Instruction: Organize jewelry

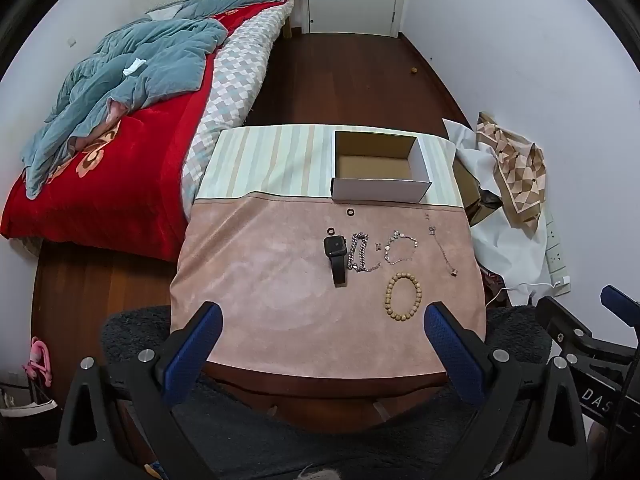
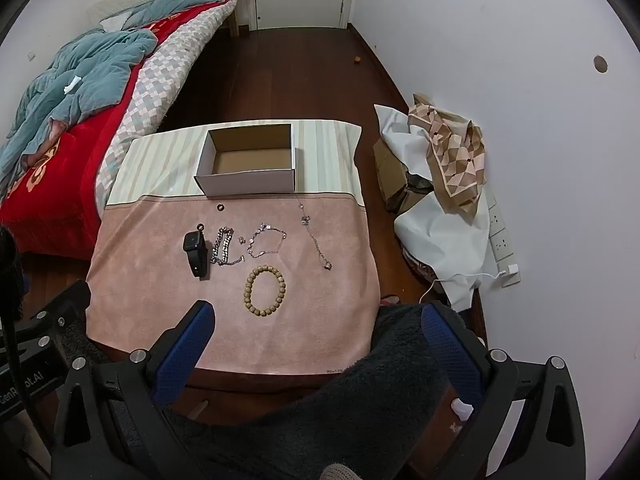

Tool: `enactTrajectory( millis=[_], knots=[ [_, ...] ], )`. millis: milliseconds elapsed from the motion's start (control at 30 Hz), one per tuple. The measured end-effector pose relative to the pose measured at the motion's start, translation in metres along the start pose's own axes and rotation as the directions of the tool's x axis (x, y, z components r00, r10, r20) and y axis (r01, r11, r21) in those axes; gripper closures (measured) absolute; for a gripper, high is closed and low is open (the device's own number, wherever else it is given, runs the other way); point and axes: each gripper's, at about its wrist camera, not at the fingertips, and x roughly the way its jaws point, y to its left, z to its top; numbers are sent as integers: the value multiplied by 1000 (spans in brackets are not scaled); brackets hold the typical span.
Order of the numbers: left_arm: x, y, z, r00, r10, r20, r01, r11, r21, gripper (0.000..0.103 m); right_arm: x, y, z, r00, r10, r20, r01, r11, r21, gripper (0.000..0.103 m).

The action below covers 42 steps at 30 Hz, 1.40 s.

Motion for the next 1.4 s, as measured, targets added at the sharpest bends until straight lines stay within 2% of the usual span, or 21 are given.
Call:
enactTrajectory(
  millis=[1233, 1400],
  knots=[
    [4, -2, 0, 1000, -3, 3, 3, 1000, -3, 0, -2, 2, -1, 1000, -8, 4, 8, 1000, 0, 0],
    [-5, 2, 0, 1000, -2, 4, 2, 1000, -5, 0, -3, 2, -1, 1000, -9, 4, 9, 1000, 0, 0]
  ],
)
